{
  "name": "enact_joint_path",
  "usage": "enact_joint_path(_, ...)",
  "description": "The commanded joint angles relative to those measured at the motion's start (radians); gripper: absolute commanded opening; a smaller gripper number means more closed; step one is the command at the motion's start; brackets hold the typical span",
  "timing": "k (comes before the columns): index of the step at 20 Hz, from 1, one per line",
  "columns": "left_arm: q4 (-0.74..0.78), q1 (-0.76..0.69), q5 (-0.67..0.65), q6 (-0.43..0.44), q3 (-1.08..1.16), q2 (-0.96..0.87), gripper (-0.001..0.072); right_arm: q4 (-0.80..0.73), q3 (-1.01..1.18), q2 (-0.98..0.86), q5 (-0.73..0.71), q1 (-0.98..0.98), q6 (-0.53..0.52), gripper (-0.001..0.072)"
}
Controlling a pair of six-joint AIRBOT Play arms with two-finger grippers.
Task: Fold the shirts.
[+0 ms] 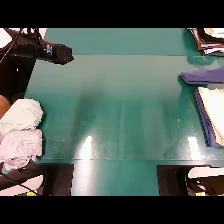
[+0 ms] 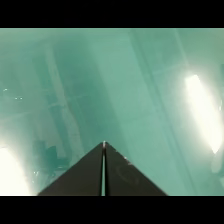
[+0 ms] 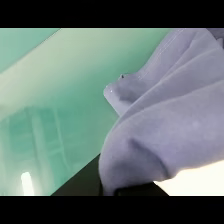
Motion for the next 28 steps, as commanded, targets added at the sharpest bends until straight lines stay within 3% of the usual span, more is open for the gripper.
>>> enact_joint_path(1,-0.004,-0.003,0.003,-0.002,0.000,0.000,0.0023,0.001,0.003,0.021,-0.010,-0.059,0.007,0.0014)
enact_joint_path(10,-0.004,-0.003,0.002,0.000,0.000,0.000,0.0023,-0.004,0.002,0.192,0.005,-0.097,-0.008,0.0014)
enact_joint_path(15,-0.004,-0.003,-0.001,0.000,0.000,0.000,0.0023,-0.014,-0.003,0.220,0.179,-0.156,-0.008,0.0014)
enact_joint_path(24,-0.003,-0.003,-0.002,0.001,0.000,0.000,0.0023,-0.274,-0.447,0.449,0.225,-0.329,-0.003,0.0025)
enact_joint_path(25,-0.003,-0.003,-0.002,0.001,0.000,0.000,0.0023,-0.272,-0.485,0.473,0.228,-0.361,-0.003,0.0165)
enact_joint_path(26,-0.003,-0.003,-0.003,0.001,0.000,0.000,0.0023,-0.273,-0.526,0.499,0.227,-0.395,-0.003,0.0422)
enact_joint_path(27,-0.003,-0.003,-0.004,0.003,0.000,0.000,0.0023,-0.273,-0.556,0.515,0.227,-0.426,-0.003,0.0518)
enact_joint_path(28,-0.003,-0.003,-0.005,0.011,0.000,0.000,0.0023,-0.273,-0.578,0.528,0.231,-0.460,-0.003,0.0523)
